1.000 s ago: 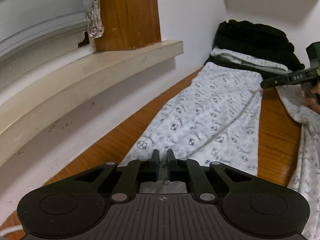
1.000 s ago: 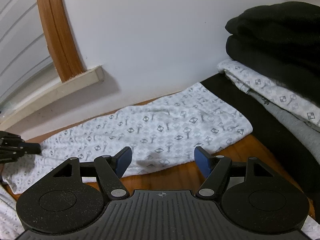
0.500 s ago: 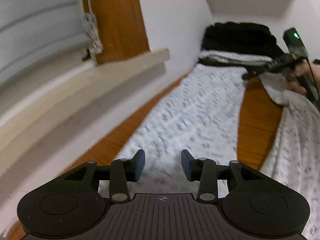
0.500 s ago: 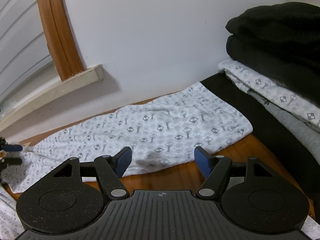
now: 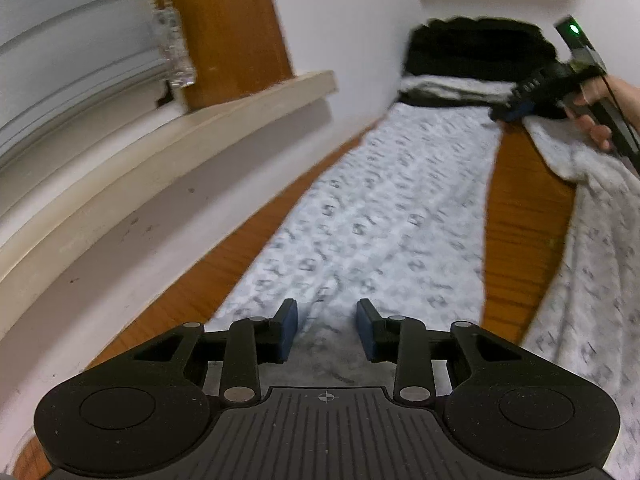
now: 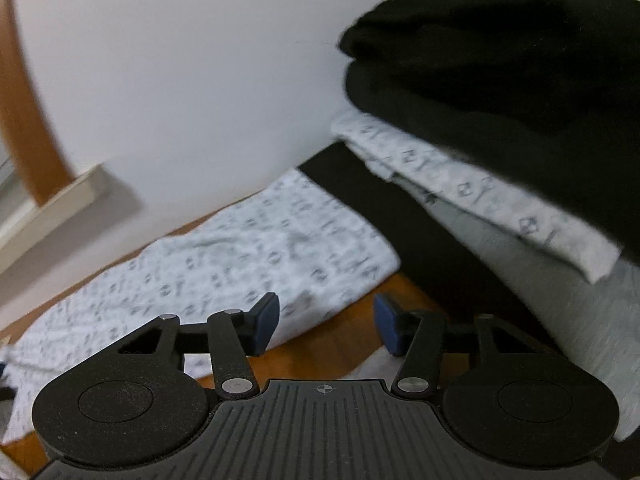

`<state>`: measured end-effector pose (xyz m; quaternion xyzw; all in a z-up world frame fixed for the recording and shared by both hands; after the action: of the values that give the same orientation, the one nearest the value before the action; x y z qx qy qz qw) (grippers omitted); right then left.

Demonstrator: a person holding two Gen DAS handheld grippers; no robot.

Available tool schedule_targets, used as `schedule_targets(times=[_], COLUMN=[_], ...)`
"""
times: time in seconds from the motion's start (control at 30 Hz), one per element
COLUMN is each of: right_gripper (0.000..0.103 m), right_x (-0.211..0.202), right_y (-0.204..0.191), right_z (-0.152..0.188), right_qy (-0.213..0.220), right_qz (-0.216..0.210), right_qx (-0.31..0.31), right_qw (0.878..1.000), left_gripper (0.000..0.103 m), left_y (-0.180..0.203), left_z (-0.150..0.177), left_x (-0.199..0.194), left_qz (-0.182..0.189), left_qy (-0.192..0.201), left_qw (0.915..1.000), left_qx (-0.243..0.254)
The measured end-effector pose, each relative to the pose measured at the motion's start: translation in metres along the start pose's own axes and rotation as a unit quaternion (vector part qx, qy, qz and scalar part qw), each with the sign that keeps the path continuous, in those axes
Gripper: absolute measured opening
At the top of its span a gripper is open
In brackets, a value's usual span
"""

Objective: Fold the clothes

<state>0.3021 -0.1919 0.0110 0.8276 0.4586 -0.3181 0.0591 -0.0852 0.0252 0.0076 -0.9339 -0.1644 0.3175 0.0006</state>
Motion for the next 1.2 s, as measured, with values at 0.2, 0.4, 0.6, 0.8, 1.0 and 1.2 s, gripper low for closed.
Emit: schedule_targets(times=[0.2,0.4,0.6,0.8,1.0,1.2], right_gripper=[0.021,0.005,0.005,0.011,0.041,0.039], right_x=[0.006,-0.004,-0.010,0.000,0.009,0.013], right_y=[0.010,0.013,0.013,0.015,0.014,0.012], right_z=[-0.006,-0.016,-0.020,-0.018,-0.012,-0.013], right_qy=[0.006,0.050,0.065,0.034,0.010,0.014], right_qz=[-0.014,-0.020,-0.030,-0.017,0.014,0.022], right_qx=[0.019,0.024,0.043,0.055,0.053,0.036], right_qw=[1.000,0.998,0.996,0.998,0.998,0.999], left_gripper=[0.008,0.002,0.002,0.002,0.002,0.002], left_y=[-0.020,-0.028,-0.039,-0.039,-0.043,-0.045], left_z=[-0.001,0.000,0.002,0.000,0.001,0.004], left_x=[0.004,0.000,-0.006,-0.004,-0.003,0.001], left_qz=[0.001,0.008,0.015,0.012,0.009,0.006], left_qy=[0.009,0.012,0.012,0.012,0.012,0.004], left_qw=[0.9985,0.9972,0.9953,0.9953,0.9943,0.9940], left_qx=[-0.055,-0.074,-0.095,-0.096,-0.105,-0.109])
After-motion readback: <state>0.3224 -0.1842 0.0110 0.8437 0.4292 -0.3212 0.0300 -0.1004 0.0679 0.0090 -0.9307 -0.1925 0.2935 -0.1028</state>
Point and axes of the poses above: each gripper's, at about its wrist camera, not at the fingertips, and x roughly the way its jaws point, y to its right, z to its underside, the point moved 2 cm from there along x, roughly the way its jaws point, and after that the axes turned 8 degrees about -x, right-handed, at the moved point
